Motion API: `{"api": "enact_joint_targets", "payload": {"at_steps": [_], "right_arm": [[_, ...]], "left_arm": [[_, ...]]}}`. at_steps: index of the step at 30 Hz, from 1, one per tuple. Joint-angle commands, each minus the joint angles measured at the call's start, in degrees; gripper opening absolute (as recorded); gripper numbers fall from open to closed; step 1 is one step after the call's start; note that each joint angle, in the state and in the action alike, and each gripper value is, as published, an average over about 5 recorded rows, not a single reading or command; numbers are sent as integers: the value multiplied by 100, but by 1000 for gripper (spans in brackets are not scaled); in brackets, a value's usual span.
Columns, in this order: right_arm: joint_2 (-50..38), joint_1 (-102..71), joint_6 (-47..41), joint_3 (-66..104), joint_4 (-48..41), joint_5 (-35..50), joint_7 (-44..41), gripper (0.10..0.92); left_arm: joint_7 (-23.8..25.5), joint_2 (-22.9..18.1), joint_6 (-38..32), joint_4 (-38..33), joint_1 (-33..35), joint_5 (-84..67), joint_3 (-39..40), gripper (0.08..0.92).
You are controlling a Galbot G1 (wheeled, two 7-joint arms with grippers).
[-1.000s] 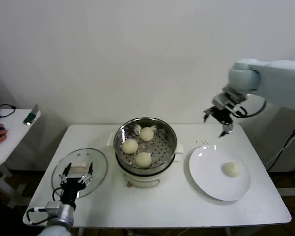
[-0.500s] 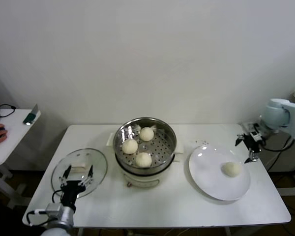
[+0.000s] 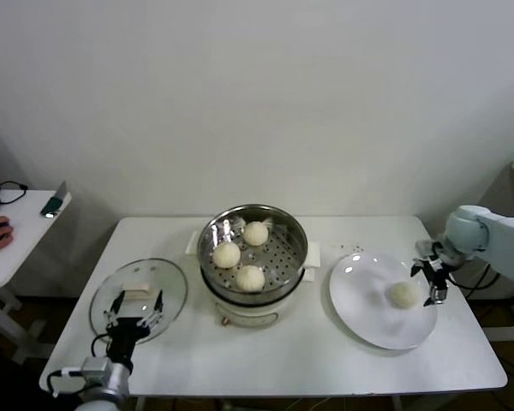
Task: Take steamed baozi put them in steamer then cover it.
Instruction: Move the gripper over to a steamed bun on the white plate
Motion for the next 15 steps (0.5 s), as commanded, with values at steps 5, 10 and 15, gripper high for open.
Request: {"api": "enact_joint_targets", "payload": {"at_steps": [5, 10, 15], "right_arm": [[363, -859, -35, 749, -631, -271, 83, 823], [496, -867, -2, 772, -727, -278, 48, 823], [616, -888, 22, 799, -825, -276, 49, 823]], "left_arm": [[-5, 27, -16, 55, -5, -12, -33, 823], [-7, 27, -15, 73, -23, -16, -34, 823], [-7, 25, -12, 81, -35, -14, -31, 823]]}}
